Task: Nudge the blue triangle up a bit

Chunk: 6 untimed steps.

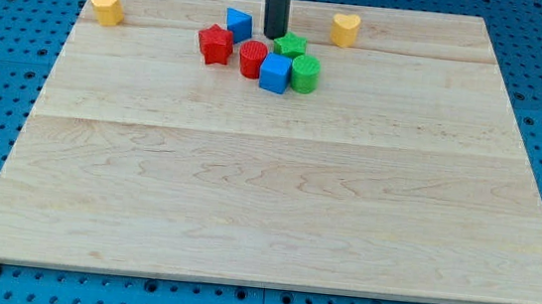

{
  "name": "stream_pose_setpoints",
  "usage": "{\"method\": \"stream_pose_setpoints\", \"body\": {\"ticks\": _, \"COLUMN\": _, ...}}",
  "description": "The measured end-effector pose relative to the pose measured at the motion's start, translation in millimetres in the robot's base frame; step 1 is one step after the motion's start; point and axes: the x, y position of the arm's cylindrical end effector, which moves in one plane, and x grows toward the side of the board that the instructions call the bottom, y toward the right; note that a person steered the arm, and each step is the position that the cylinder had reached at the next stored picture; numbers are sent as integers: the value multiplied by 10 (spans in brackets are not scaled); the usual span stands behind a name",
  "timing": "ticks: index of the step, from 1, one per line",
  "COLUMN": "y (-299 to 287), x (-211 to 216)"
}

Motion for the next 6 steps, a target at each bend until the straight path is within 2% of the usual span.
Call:
{"method": "stream_pose_setpoints", "body": {"ticks": 2, "y": -605, "x": 814}}
{"method": "stream_pose_setpoints", "body": {"ticks": 3, "y": -649, "x": 935}}
{"method": "stream_pose_setpoints", "body": {"ticks": 4, "y": -649, "x": 661}}
{"method": "stream_pose_setpoints", "body": {"ticks": 6, "y": -243, "x": -71}}
